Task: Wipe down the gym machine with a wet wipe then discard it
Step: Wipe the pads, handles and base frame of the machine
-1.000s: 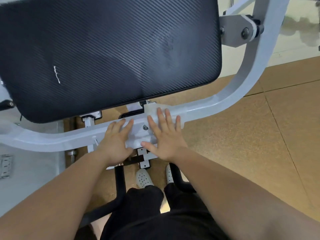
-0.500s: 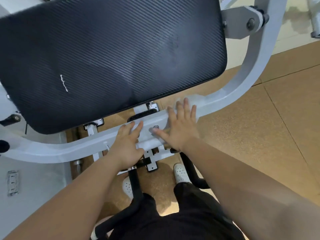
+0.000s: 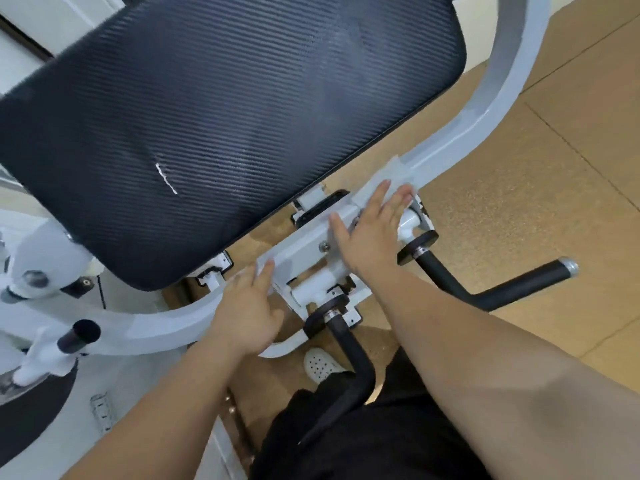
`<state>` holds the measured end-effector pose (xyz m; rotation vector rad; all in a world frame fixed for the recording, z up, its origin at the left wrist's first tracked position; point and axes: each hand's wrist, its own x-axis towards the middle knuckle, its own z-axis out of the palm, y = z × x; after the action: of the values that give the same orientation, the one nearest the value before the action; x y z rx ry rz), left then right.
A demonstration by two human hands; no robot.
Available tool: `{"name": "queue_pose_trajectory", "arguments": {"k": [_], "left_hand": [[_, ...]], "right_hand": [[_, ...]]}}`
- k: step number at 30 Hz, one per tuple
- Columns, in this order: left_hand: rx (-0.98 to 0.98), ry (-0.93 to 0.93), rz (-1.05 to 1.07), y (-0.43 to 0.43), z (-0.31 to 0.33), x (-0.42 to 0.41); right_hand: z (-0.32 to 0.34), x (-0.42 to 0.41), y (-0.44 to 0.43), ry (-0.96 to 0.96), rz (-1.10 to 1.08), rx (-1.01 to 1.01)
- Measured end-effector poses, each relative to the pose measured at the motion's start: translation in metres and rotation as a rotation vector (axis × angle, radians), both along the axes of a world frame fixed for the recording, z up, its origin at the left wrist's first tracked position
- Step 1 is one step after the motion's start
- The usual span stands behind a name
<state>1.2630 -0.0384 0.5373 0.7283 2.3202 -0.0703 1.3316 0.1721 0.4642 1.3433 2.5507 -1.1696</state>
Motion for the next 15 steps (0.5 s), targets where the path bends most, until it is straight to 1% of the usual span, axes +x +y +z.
{"name": "queue_pose_trajectory", "arguments": {"k": [1,3,7,10,13,15], "left_hand": [[-0.025,-0.006,-0.032,0.001,0.0,-0.002],[-0.038,-0.012,-0.048,0.005,-0.001,-0.009],[-0.047,-0.016,-0.032,0.007,0.0,-0.017],[-0.051,-0.019,-0.017,0.007,0.005,-0.011],[-0.038,-0.009,0.037,0.008,0.004,-0.004],[-0.019,-0.004,0.083,0.007,0.001,-0.004]], "right_hand": [[0.001,-0.004,-0.005,0.03,-0.025,-0.042],[0.005,-0.009,-0.026,0.062,-0.002,-0.081],[0.006,0.002,-0.061,0.053,0.117,-0.056],[0.005,0.002,-0.034,0.025,0.138,-0.002],[0.012,-0.009,0.001,0.025,0.009,-0.069],[0.014,-0.01,0.004,0.011,0.021,-0.06]]}}
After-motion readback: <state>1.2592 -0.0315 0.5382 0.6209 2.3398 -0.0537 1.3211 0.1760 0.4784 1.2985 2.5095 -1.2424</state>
